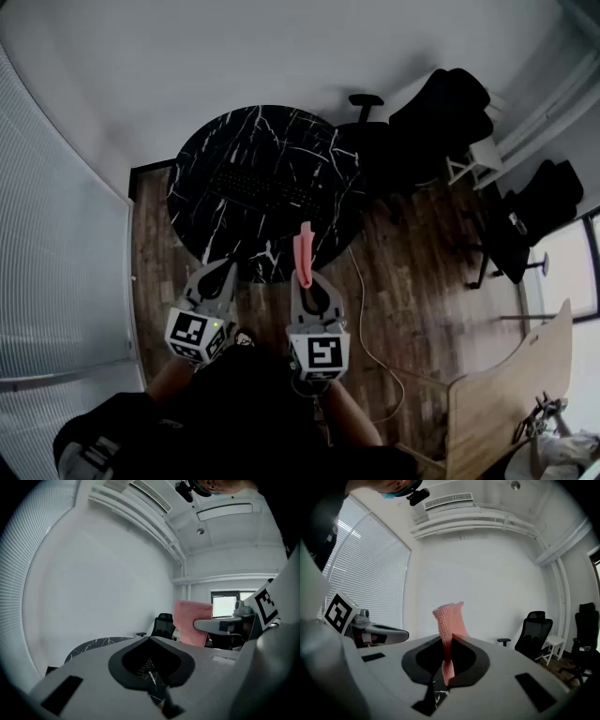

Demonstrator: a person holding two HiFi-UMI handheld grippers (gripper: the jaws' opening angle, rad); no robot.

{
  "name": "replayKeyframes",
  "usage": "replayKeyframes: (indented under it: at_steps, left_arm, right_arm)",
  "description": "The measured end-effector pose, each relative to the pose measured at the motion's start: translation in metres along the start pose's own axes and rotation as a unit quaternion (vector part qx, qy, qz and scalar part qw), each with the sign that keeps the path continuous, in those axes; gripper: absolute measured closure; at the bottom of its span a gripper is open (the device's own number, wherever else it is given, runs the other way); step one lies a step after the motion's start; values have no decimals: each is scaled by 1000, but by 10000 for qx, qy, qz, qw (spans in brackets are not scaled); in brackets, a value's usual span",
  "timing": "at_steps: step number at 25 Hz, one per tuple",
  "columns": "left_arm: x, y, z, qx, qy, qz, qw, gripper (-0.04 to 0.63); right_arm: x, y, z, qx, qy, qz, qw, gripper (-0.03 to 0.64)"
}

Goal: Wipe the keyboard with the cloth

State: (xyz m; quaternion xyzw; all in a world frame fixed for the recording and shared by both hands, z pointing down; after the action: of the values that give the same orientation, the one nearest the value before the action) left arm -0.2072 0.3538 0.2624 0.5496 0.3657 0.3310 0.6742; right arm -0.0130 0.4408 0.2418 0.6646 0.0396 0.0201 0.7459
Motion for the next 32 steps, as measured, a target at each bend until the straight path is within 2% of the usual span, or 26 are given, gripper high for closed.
replayKeyframes:
  at_steps: [8, 12, 15, 21, 28, 32]
  left_arm:
    - [-49, 5, -8, -183, 284, 4, 9994, 597]
    - [-60, 16, -6, -300, 341, -188, 9988, 597]
    - [-67, 25, -1, -393, 284, -343, 9982, 597]
    - [-93, 28, 30, -519, 105, -380, 9979, 597]
    - [-138, 11, 107, -620, -230, -426, 9969, 597]
    - [-158, 2, 145, -815, -518, -370, 9946, 597]
  right_arm:
    - [-33, 10, 23, -294, 155, -6, 9994, 611]
    - [-46, 20, 34, -563, -25, -118, 9983, 611]
    - [-50, 26, 48, -646, -201, -164, 9976, 611]
    - [-37, 33, 99, -689, -417, -59, 9967, 611]
    - [-1, 26, 189, -783, -1040, -6, 9915, 611]
    - [19, 24, 234, -850, -1315, 148, 9875, 611]
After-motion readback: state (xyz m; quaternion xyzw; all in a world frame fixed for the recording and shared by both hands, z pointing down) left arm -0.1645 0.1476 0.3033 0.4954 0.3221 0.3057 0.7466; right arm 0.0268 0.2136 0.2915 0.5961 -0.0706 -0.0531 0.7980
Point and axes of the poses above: the fingertips, and each gripper's own axes: z forward along the fingers, x to its right, y out of its underside, the point moved 10 cm from there along -z, backward along the fingers, and after that the axes turned 9 degrees about y, right-handed, at the moved point
